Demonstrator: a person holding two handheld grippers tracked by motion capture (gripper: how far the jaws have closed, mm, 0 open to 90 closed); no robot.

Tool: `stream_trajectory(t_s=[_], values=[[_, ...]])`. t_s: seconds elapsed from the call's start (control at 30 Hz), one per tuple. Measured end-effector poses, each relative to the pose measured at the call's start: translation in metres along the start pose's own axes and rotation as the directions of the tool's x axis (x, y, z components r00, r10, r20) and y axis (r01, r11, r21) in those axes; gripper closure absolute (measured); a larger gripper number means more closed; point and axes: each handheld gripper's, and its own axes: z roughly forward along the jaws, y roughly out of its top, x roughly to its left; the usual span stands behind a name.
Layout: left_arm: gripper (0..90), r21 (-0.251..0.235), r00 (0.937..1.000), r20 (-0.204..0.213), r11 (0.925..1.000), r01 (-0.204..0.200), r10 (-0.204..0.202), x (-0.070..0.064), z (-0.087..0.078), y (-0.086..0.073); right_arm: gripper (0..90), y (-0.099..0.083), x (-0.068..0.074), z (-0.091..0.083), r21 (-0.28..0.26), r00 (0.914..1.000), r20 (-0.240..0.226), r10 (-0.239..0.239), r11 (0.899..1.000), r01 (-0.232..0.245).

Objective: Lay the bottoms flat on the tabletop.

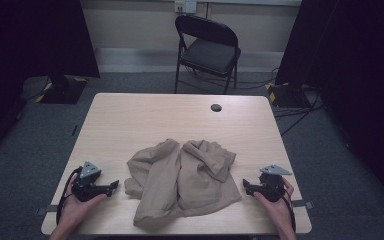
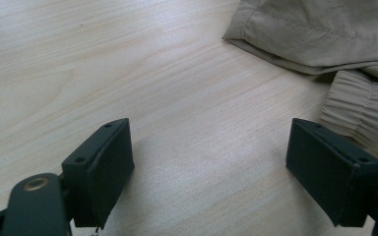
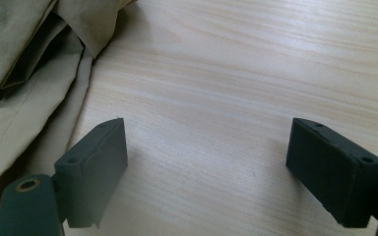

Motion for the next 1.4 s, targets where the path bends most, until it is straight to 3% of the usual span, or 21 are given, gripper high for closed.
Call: stream_trajectory(t_s=[0.27,0.47,0.57,0.63,0.77,0.9,1.03,1.2,1.4], values=[[17.4,0.0,1.0,0.0,1.0,0.0,0.0,0.0,0.0,0.0,15.8,0.0,0.002,0.0,-0.003,0.9999,-0.012,0.001,1.0,-0.001],[17.4,0.0,1.0,0.0,1.0,0.0,0.0,0.0,0.0,0.0,19.0,0.006,0.007,-0.004,0.017,0.9959,-0.088,0.018,1.0,-0.016],[17.4,0.0,1.0,-0.001,1.0,0.0,0.0,0.0,0.0,0.0,18.2,0.018,0.014,-0.01,-0.019,0.9914,-0.128,0.028,0.999,-0.03],[17.4,0.0,1.0,0.0,1.0,0.0,0.0,0.0,0.0,0.0,17.9,0.031,0.018,-0.018,-0.062,0.9914,-0.131,0.01,0.998,-0.019],[17.4,0.001,1.0,-0.001,1.0,-0.001,0.001,0.0,0.0,0.0,15.8,0.056,0.026,-0.026,-0.127,0.9823,-0.185,0.028,0.99,-0.052],[17.4,0.0,1.0,0.0,1.0,0.0,0.0,0.0,0.0,0.0,15.5,0.09,0.045,-0.012,-0.119,0.9737,-0.226,-0.027,0.993,0.0],[17.4,0.0,1.0,-0.001,1.0,0.0,0.0,0.0,0.0,0.0,15.7,0.123,0.069,0.021,-0.105,0.9545,-0.294,-0.049,0.994,0.019],[17.4,0.001,1.0,0.0,1.0,0.0,0.0,0.0,0.0,0.0,15.7,0.154,0.105,0.065,-0.039,0.9355,-0.34,-0.096,0.995,0.088],[17.2,0.0,1.0,0.001,1.0,-0.002,0.002,0.0,0.0,0.0,22.6,0.152,0.124,0.105,0.06,0.9411,-0.319,-0.112,0.989,0.137]])
